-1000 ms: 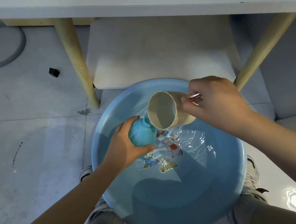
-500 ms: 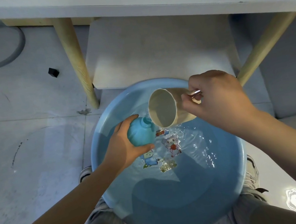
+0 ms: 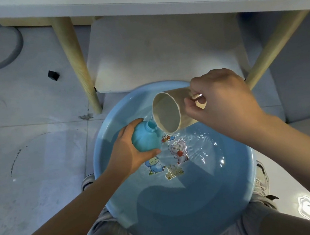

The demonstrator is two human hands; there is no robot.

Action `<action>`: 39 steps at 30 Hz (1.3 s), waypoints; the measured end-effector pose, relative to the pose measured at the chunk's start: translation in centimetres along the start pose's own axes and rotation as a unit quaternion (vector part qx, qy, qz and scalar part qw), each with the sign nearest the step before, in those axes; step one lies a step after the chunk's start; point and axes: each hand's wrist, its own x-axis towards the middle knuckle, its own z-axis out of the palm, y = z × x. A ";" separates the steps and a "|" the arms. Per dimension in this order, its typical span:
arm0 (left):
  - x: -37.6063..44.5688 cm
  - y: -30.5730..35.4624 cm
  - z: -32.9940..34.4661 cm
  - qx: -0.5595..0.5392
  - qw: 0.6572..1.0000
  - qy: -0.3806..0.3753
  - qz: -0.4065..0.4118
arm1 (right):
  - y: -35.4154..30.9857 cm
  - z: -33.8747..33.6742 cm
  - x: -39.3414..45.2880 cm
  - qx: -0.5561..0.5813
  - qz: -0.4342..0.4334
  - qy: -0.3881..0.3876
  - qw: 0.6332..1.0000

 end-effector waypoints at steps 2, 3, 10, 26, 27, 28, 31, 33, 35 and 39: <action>0.0 0.0 0.0 -0.001 1.000 -0.003 -0.003 | -0.1 0.0 0.0 -0.001 -0.007 0.003 1.000; 0.0 0.0 0.1 0.000 1.000 -0.003 -0.004 | -0.2 -0.1 0.0 -0.002 -0.011 0.003 1.000; 0.0 0.0 0.1 0.000 1.000 -0.003 -0.001 | -0.5 -0.1 0.1 -0.021 -0.025 0.002 0.999; -0.2 0.2 0.3 -0.007 1.000 -0.002 0.001 | -0.9 -0.6 0.3 -0.046 -0.050 0.017 0.998; -0.2 0.2 0.3 -0.006 1.000 -0.002 0.002 | -0.9 -0.6 0.3 -0.046 -0.051 0.017 0.998; -0.2 0.2 0.3 -0.005 1.000 -0.002 0.002 | -0.9 -0.6 0.3 -0.046 -0.052 0.017 0.997; -0.1 0.2 0.2 -0.003 1.000 -0.004 0.002 | -1.0 -0.6 0.3 -0.045 -0.059 0.020 0.997; 0.0 0.2 0.1 -0.001 1.000 -0.005 -0.001 | -1.1 -0.6 0.4 -0.042 -0.063 0.024 0.997; -0.1 0.1 0.1 -0.002 1.000 -0.005 -0.004 | -1.2 -0.6 0.4 -0.037 -0.069 0.030 0.997; -0.1 0.2 0.2 -0.004 1.000 -0.008 -0.008 | -1.3 -0.6 0.3 -0.027 -0.080 0.044 0.995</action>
